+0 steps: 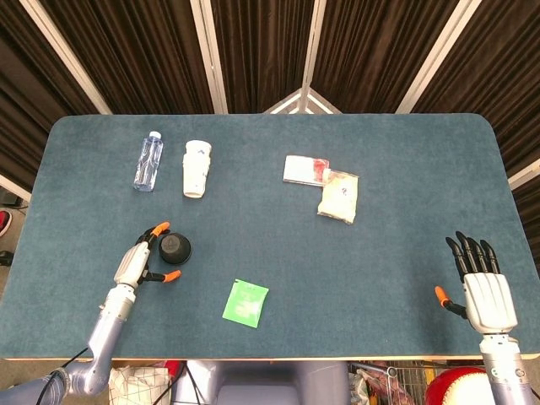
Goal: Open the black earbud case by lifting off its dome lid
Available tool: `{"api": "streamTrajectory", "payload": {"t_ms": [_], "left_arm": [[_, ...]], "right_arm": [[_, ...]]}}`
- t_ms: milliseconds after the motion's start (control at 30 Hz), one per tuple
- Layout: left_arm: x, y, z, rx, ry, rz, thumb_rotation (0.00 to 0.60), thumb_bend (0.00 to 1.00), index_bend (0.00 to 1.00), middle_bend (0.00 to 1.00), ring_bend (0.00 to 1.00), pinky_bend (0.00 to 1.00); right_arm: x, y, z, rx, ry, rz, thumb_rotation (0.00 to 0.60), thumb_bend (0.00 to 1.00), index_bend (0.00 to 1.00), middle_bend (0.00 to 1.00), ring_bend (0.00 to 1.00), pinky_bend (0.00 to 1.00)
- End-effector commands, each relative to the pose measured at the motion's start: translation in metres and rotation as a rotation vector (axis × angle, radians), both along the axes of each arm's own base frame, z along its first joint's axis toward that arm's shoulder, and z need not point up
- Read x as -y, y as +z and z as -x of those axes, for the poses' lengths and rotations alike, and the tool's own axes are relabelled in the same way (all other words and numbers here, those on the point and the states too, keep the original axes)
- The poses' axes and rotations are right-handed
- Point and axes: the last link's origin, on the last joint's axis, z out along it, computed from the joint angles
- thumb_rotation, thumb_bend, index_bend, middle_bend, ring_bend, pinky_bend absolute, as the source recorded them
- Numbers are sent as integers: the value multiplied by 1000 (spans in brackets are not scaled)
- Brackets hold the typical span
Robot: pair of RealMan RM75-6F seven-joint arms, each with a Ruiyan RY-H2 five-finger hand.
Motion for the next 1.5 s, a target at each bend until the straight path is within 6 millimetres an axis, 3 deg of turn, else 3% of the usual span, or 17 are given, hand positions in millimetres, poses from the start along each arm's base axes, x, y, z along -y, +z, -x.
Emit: {"api": "streamTrajectory", "payload": {"t_ms": [33, 833, 1167, 1500], "left_arm": [[-2, 0, 0, -17, -7, -4, 600, 209, 97, 154, 0, 0], [-11, -5, -3, -118, -37, 11, 600, 218, 97, 178, 0, 0], [-11, -9, -5, -92, -33, 3, 600, 312, 97, 222, 0, 0], [-11, -10, -7, -74, -37, 3, 600, 317, 97, 221, 0, 0]], "right_arm": [[0, -1, -1, -1, 5, -5, 600, 289, 68, 24, 68, 11], [-4, -5, 0, 4, 2, -15, 600, 288, 68, 24, 68, 11], [-1, -5, 1, 12, 1, -14, 600, 289, 68, 24, 68, 11], [0, -4, -1, 26, 1, -24, 600, 289, 68, 24, 68, 11]]}}
